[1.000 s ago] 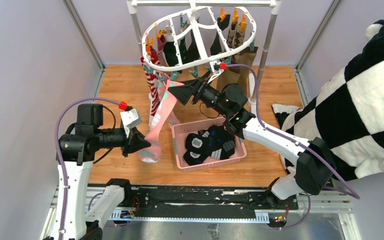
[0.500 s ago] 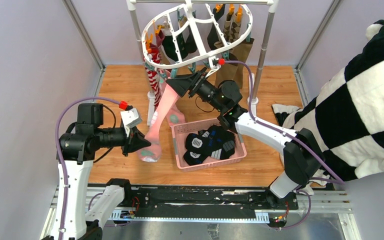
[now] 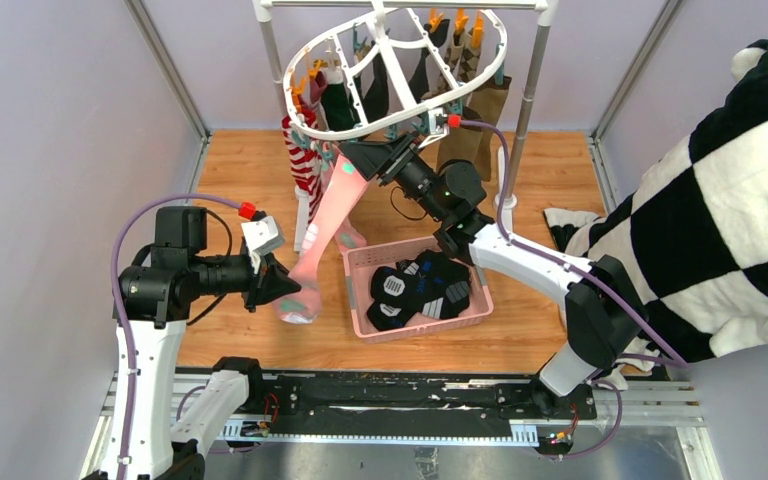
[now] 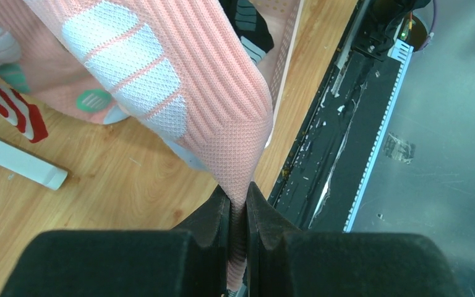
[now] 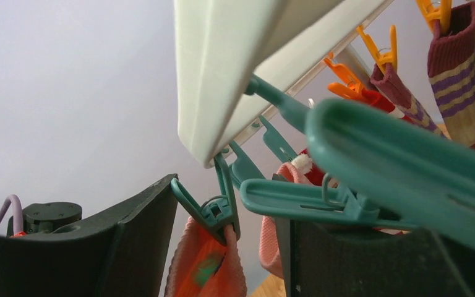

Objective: Remove the socks clipped to the hanger
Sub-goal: Remove the sock from the hanger.

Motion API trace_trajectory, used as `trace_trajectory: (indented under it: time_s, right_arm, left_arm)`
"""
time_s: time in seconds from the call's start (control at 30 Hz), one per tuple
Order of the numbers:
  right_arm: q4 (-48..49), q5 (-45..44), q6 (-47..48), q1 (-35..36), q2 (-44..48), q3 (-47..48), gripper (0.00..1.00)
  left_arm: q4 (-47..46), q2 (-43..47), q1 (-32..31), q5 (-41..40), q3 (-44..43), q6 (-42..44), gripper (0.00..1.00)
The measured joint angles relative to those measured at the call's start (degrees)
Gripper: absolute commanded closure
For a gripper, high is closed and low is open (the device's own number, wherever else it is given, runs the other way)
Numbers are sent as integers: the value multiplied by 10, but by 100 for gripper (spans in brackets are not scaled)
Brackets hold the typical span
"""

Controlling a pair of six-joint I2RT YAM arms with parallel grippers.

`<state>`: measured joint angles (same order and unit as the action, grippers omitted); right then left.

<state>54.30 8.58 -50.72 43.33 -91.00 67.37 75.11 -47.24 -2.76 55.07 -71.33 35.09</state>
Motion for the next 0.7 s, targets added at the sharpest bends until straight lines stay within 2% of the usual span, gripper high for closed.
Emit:
trace_trajectory:
  time_s: [0.13, 0.23, 0.27, 0.37, 0.5, 0.6, 0.7]
  right_arm:
    - [2, -1, -15, 0, -5, 8, 57]
    - [2, -1, -23, 0, -5, 8, 76]
    - [1, -6, -24, 0, -5, 8, 86]
    - [1, -12, -26, 0, -5, 9, 99]
    - [1, -14, -26, -1, -5, 10, 100]
    - [-1, -14, -25, -1, -5, 10, 92]
    - [-9, -15, -23, -1, -2, 9, 92]
  left_arm:
    - [0, 1, 0, -5, 0, 2, 97]
    - [0, 1, 0, -10, 0, 3, 97]
    - [0, 1, 0, -12, 0, 4, 97]
    - [1, 1, 0, -17, 0, 5, 97]
    - [1, 1, 0, -23, 0, 6, 97]
    - [1, 2, 0, -28, 0, 8, 97]
    - [1, 3, 0, -33, 0, 12, 97]
